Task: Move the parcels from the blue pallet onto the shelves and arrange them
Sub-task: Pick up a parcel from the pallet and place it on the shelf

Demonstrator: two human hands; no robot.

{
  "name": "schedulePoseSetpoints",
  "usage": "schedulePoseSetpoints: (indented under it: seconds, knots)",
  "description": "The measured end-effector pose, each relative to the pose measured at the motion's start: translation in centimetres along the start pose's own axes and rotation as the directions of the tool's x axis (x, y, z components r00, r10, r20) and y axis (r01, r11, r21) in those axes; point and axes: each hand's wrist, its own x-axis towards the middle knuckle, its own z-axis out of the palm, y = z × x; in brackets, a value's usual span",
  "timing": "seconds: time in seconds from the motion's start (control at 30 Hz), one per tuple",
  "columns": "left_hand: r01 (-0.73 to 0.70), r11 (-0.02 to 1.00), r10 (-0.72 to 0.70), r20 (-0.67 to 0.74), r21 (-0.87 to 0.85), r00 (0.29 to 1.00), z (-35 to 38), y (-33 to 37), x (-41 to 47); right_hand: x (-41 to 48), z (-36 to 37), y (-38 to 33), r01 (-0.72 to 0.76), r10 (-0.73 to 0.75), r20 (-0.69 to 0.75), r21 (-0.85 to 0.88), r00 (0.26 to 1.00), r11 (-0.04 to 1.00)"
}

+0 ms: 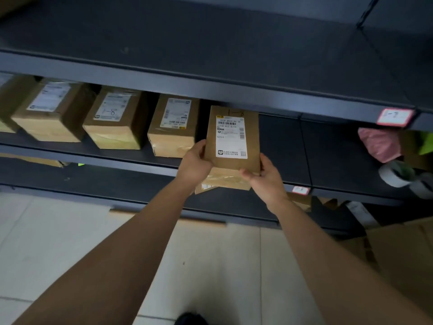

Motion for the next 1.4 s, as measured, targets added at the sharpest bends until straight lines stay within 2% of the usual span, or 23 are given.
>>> schedulePoseSetpoints:
  seconds: [0.2,0.37,0.47,0.57,0.7,0.8,0.9,1.13,1.4]
  knots:
    - [-0.005,0.999,0.004,-0.013,-0.036,1.0,1.5,-3.9,5.0,4.9,1.2,4.1,0.055,-0.055,-0.017,0.025,0.998,0.998]
    - [-0.057,0.998,0.053,-0.105,-0.032,0.993,2.1,-5.1,7.5,8.1,2.0,5.2,0.138,-0.135,-0.069,0.047,0.988,0.989]
    - [-0.169,0.973,0.195,-0.175,0.154,0.965,2.2,-4.9,8.0,9.6,2.4,5.2,0.174,-0.168,-0.107,0.049,0.98,0.984]
    - [-0.279,0.834,0.389,-0.148,0.477,0.909,2.2,-5.0,8.0,10.6,2.8,5.2,0.197,-0.192,-0.137,0.025,0.972,0.98]
    - [-0.313,0.677,0.472,-0.067,0.666,0.879,1.9,-5.2,8.7,11.1,3.2,5.2,0.241,-0.253,-0.198,-0.083,0.947,0.967]
    - [-0.267,0.59,0.476,-0.062,0.762,0.877,2.0,-4.9,9.4,11.5,3.2,5.0,0.288,-0.336,-0.219,-0.225,0.916,0.931]
    - [-0.228,0.54,0.45,-0.049,0.81,0.892,1.7,-4.5,9.8,11.9,3.3,4.6,0.275,-0.362,-0.199,-0.362,0.911,0.89]
    - [-0.197,0.434,0.32,0.054,0.879,0.946,0.2,-3.3,8.1,9.6,2.8,2.0,0.122,-0.226,-0.085,-0.634,0.971,0.764]
    - [-0.25,0.202,0.258,0.195,0.947,0.946,-1.4,1.7,0.9,1.4,-1.3,-2.5,0.104,-0.15,0.023,-0.82,0.988,0.562]
